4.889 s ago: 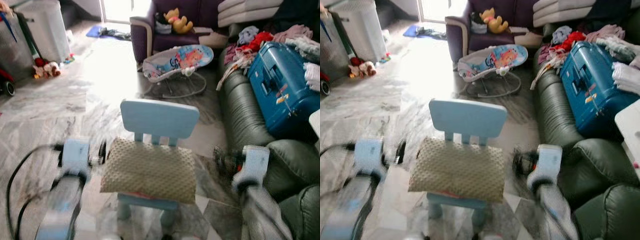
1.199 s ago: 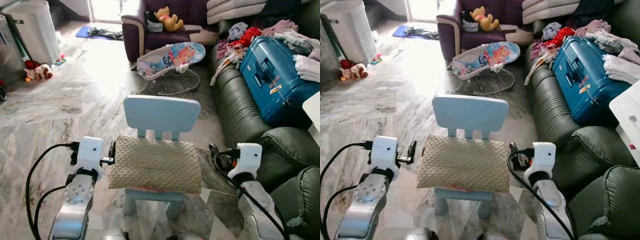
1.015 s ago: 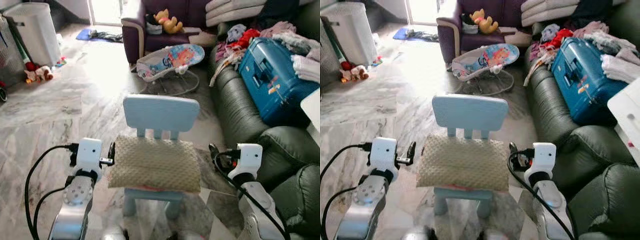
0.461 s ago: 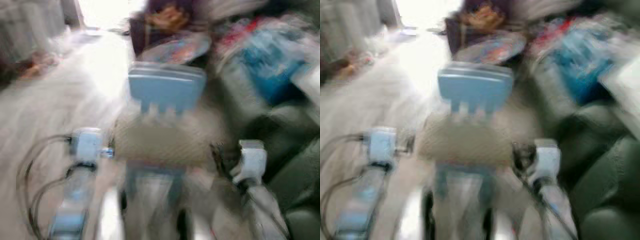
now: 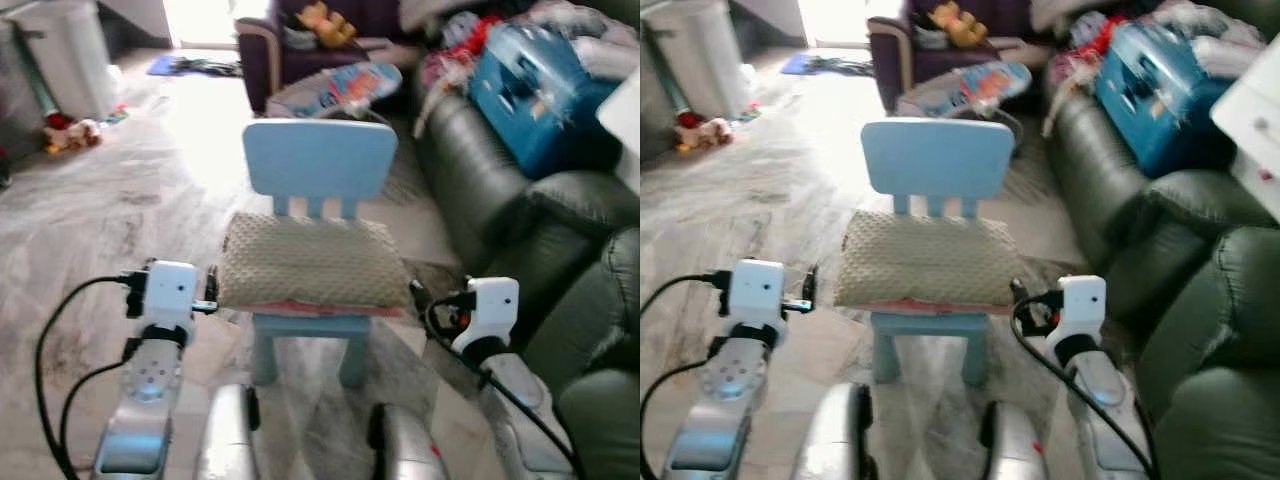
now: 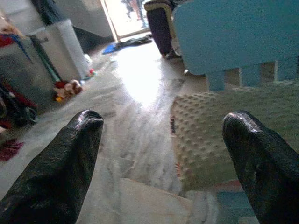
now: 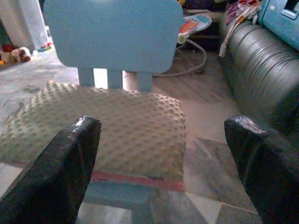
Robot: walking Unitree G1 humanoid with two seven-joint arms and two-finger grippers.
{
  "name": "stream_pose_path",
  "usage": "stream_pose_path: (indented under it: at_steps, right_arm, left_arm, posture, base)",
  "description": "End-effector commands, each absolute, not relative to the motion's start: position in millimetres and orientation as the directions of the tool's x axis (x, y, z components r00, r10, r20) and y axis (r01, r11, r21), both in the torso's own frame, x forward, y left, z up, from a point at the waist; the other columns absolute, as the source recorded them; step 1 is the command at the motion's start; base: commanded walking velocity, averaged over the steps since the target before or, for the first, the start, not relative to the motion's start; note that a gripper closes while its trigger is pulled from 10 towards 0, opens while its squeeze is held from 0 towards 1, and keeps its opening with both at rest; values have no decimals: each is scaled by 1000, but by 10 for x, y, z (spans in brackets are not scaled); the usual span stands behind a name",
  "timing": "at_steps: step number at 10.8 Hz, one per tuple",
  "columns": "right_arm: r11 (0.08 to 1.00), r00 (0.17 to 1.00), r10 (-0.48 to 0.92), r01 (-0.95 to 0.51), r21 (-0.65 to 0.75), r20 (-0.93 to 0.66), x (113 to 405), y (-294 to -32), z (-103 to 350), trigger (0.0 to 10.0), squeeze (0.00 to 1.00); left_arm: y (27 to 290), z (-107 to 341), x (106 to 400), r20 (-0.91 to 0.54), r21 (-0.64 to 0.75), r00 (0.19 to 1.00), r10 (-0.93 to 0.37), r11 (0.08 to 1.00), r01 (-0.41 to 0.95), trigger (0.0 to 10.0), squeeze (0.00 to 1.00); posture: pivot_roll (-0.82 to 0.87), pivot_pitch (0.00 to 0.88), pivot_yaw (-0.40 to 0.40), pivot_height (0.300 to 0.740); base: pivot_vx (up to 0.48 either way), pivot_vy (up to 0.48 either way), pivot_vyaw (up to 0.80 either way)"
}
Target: Move the pillow to the sofa
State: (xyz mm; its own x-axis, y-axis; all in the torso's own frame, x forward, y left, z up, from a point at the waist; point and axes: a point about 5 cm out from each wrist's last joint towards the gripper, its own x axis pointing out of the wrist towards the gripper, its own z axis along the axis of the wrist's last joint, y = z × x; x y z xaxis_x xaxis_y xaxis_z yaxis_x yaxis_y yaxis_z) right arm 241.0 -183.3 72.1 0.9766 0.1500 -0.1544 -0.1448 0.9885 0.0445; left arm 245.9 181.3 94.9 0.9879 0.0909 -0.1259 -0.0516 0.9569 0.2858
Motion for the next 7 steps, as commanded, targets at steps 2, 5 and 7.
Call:
stream_pose_path:
  at_steps: [2,5,7]
  right_arm:
    - [983,969,183,-176,54,-164,2369,-1822,719,10000,0]
    - [980,968,197,-190,61,-153,2387,-1782,726,10000,0]
    - [978,968,207,-201,53,-144,2413,-1783,750,10000,0]
  left_arm:
    - [1782,969,2466,-123,261,986,117,962,-82,10000,0]
    - [1734,919,2422,-151,232,985,80,972,-43,10000,0]
    - [1725,958,2482,-141,211,987,71,977,-40,10000,0]
  posture:
    - [-5,13,-75,597]
    - [-6,17,-74,582]
    - [-13,7,-74,582]
  base:
    - [0,0,0]
    - [0,0,0]
    - [0,0,0]
